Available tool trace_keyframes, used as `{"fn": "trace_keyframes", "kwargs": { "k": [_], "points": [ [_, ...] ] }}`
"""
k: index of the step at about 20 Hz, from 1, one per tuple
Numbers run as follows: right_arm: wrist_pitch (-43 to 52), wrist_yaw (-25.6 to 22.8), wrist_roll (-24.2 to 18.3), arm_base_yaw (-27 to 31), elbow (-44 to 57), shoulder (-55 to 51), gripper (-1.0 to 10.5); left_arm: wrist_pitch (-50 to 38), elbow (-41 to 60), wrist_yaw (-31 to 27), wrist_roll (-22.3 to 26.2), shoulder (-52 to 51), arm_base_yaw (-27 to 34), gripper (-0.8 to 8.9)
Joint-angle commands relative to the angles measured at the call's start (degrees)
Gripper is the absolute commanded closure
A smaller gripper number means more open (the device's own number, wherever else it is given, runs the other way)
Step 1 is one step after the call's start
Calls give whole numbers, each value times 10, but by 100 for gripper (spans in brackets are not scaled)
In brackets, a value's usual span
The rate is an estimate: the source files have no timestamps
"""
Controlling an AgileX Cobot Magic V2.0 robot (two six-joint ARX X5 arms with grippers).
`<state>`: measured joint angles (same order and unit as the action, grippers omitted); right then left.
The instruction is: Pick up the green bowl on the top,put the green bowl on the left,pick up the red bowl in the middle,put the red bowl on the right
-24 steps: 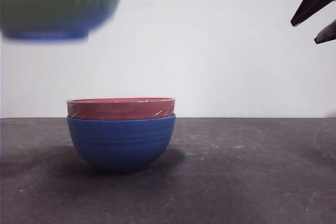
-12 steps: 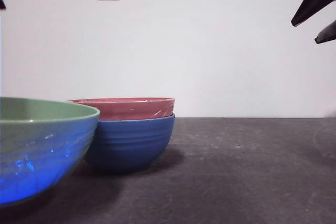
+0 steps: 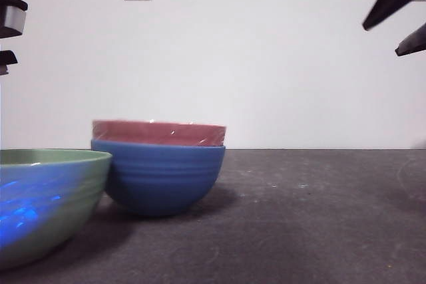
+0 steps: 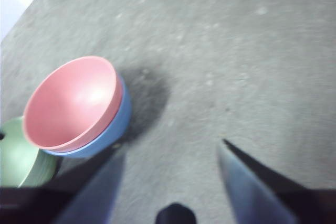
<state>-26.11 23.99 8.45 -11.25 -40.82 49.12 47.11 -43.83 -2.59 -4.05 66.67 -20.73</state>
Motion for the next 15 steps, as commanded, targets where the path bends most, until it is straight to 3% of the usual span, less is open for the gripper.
{"fn": "trace_keyframes", "kwargs": {
  "k": [1,7,13,15],
  "points": [
    [3,0,-4,-15,-4,1,561,17,3,-6,2,4,2,483],
    [-16,-1,-16,-97,-58,48,564,90,-84,-3,-4,-29,2,480],
    [-112,-6,-99,-226,-217,214,572,123,-224,-3,-2,-95,2,480],
    [-141,-27,-128,-265,-271,277,573,124,-247,-2,-3,-115,2,480]
  ]
}}
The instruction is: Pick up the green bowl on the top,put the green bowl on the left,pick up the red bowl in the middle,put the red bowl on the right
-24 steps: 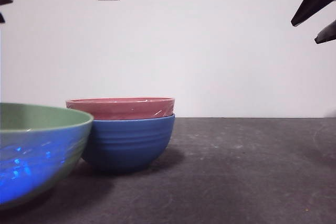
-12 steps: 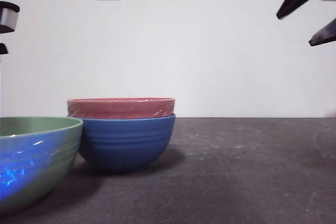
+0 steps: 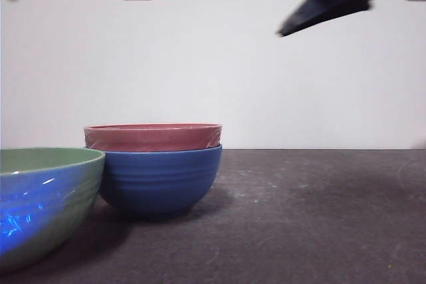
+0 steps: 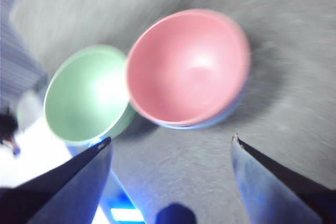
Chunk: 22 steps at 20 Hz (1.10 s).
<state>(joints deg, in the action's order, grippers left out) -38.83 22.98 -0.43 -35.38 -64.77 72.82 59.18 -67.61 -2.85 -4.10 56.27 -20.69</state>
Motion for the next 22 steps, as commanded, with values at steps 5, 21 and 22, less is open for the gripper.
{"fn": "trace_keyframes", "kwargs": {
  "k": [5,21,22],
  "points": [
    [-41,-61,-104,-110,-123,164,641,12,-13,1,-3,-39,2,480],
    [10,-129,-178,-179,-134,296,846,6,-13,1,-3,-40,1,480],
    [9,-129,-182,-179,-134,296,892,4,-13,1,-3,-40,1,480]
  ]
}}
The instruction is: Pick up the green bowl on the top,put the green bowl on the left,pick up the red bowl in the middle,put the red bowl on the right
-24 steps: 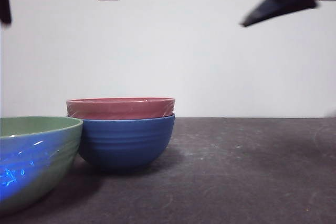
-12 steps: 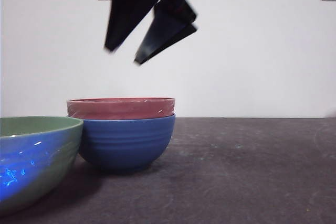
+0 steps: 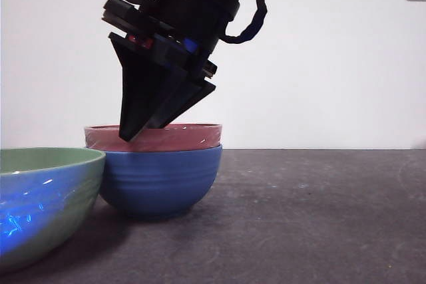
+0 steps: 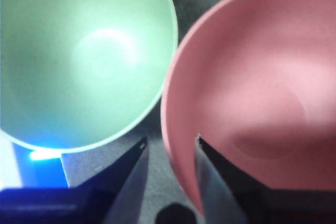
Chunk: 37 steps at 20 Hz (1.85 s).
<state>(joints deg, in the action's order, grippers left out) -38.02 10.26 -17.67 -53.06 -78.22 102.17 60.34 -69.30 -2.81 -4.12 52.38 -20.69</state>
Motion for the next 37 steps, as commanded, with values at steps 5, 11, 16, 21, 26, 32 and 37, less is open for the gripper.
{"fn": "trace_keyframes", "kwargs": {
  "k": [5,11,16,21,26,32,37],
  "points": [
    [3,-2,-20,-2,0,3,958,-12,3,0,-1,0,1,480],
    [12,-2,-28,-3,0,0,958,-18,3,0,-1,0,1,480],
    [20,-9,-28,-3,-11,-18,958,-20,3,0,-1,0,1,480],
    [20,-31,-28,-2,-18,-66,958,-25,3,0,-1,4,1,480],
    [-4,-161,-19,-1,-18,-136,958,-38,3,0,-1,4,1,480],
    [-105,-233,95,73,30,-207,959,-67,3,1,-1,4,1,480],
    [-12,-213,107,84,141,-211,959,-67,3,1,-1,4,1,480]
  ]
}}
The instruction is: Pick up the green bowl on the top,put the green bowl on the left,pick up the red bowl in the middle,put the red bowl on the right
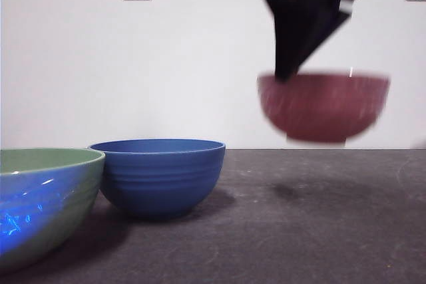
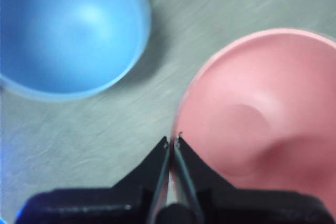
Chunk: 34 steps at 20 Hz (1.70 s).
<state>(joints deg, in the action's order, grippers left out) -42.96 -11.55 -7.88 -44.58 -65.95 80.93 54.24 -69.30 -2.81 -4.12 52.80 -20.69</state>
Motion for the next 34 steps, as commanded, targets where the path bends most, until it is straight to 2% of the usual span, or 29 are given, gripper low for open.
{"fn": "trace_keyframes", "kwargs": {
  "k": [1,3,9,10,13,16,21,22,23,25,28,31,34],
  "points": [
    [60,31,10,0,30,5,959,-6,3,1,-1,0,1,480],
    [78,42,21,0,33,21,959,-6,3,1,-1,0,1,480],
    [98,69,18,3,33,86,949,0,3,1,-1,0,1,480],
    [99,69,18,3,33,89,931,1,3,1,-1,0,1,480],
    [101,67,25,3,33,89,744,6,3,1,-1,0,1,480],
    [99,67,24,4,33,75,753,7,3,1,-1,0,1,480],
    [125,66,25,12,33,-50,760,-15,3,1,22,0,1,482],
    [130,66,25,20,33,-83,761,-22,3,1,30,0,1,517],
    [136,66,25,29,33,-116,768,-31,3,1,36,-1,1,591],
    [141,67,28,57,33,-176,944,-43,4,1,49,-1,1,843],
    [153,67,30,117,60,-264,962,-84,33,1,57,-19,2,821],
    [212,66,48,167,159,-371,962,-175,131,-1,52,-85,2,821],
    [275,65,59,200,272,-485,962,-237,240,-2,25,-174,2,821]
  ]
}}
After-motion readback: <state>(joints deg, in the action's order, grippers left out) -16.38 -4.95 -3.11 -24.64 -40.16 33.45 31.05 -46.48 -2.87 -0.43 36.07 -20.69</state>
